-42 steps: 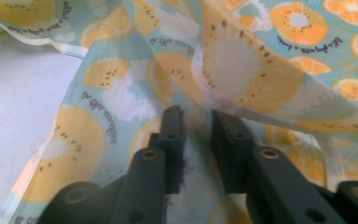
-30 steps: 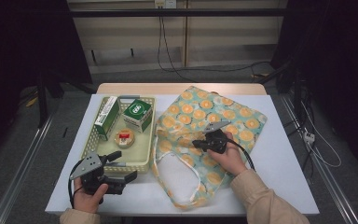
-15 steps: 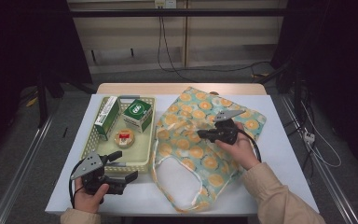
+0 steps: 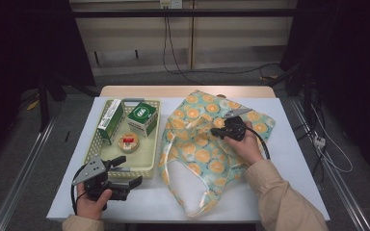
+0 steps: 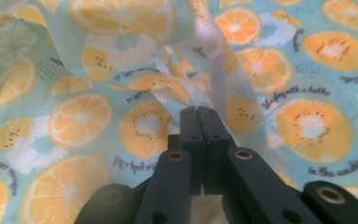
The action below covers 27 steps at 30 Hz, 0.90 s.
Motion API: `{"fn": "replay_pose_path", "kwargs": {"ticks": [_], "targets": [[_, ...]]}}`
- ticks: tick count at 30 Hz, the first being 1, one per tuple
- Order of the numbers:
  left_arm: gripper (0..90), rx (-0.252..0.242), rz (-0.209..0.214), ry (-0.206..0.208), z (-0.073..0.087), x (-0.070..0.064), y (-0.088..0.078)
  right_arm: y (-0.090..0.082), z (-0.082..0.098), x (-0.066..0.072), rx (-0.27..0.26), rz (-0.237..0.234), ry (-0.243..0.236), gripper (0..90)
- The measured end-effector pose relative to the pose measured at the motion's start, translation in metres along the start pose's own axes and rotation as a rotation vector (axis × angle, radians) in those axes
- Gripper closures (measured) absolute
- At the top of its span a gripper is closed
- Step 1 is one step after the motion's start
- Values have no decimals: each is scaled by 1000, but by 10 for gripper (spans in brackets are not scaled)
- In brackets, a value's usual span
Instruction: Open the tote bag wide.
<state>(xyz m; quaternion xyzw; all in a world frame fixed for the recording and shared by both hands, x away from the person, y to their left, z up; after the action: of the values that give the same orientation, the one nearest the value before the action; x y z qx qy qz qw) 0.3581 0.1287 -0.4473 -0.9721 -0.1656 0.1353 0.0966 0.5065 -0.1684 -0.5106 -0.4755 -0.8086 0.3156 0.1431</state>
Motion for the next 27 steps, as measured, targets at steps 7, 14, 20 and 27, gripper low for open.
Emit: {"fn": "replay_pose_path", "kwargs": {"ticks": [7, 14, 20, 27], "targets": [[45, 0, 6, 1, 0, -1, 0, 9, 14, -4, 39, 9, 46, 743], [45, 1, 6, -1, 0, -2, 2, 7, 20, 10, 30, -47, 69, 487], [45, 6, 7, 4, 0, -2, 2, 7, 24, 20, 31, 21, -87, 391], [45, 5, 7, 6, -1, -2, 2, 7, 23, 8, 23, 47, -58, 668]]}}
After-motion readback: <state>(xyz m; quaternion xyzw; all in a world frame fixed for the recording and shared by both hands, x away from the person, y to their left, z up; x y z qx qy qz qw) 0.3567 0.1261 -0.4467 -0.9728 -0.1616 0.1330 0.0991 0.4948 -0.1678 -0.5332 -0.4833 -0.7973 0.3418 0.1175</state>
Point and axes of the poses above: each handheld gripper's, and its own axes: y roughly forward along the jaws, z roughly out of its underside, x roughly to its left, the point moved 10 cm from there along y, roughly forward along the jaws, and after that the axes turned 15 degrees about z, right-handed, at the moved point
